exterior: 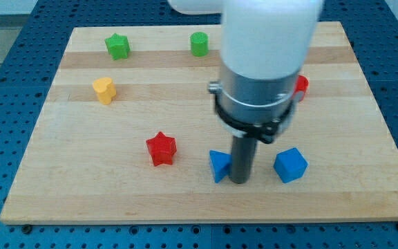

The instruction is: Push the blue triangle towards the red star

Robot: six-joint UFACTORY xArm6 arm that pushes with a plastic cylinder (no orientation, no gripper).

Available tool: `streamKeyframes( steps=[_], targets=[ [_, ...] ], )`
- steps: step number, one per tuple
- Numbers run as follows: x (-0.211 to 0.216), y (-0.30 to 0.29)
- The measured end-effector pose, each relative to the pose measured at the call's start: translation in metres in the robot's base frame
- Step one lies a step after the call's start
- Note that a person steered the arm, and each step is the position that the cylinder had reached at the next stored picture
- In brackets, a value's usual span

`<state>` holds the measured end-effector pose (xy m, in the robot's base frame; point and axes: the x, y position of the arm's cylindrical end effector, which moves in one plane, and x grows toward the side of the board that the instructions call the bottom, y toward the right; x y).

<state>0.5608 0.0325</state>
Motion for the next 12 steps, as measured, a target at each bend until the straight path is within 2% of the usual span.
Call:
streamKeyframes(
  steps=[2, 3, 4, 6, 7, 8, 9, 11, 12],
  targets=[
    [0.000, -0.006],
    [0.000, 0.033],
    [-0.004, 0.048],
    [-0.038, -0.053],
    [-0.053, -0.029],
    [-0.088, -0.046],
    [-0.090, -0.090],
    [-0.058, -0.100],
    [-0.058, -0.072]
  ],
)
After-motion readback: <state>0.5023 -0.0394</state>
